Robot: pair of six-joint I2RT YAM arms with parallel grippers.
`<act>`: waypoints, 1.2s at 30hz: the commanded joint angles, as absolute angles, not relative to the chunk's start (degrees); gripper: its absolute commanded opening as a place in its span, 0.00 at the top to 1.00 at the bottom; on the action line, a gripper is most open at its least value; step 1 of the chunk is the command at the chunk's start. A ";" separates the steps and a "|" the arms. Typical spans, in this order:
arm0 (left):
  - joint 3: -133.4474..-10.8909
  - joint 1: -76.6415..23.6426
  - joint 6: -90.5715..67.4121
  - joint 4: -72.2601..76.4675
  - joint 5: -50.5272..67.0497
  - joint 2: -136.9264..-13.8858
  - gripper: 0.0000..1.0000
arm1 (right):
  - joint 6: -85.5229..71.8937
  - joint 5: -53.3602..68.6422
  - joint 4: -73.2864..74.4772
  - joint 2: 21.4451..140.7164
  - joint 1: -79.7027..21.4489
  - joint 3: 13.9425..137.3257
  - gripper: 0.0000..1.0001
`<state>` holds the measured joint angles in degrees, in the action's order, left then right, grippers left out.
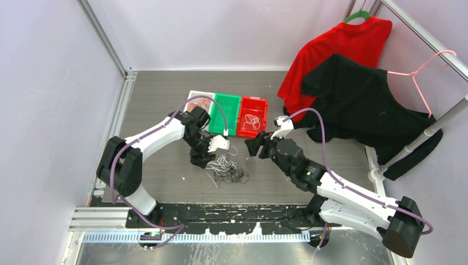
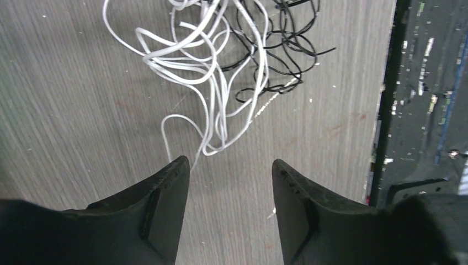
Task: Untangle the cables
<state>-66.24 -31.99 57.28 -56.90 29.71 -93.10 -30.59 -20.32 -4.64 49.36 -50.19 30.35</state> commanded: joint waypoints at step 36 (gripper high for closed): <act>-84.76 -30.50 34.70 -68.41 29.08 -79.44 1.00 | -26.38 -1.71 -12.66 57.35 -48.23 37.45 0.20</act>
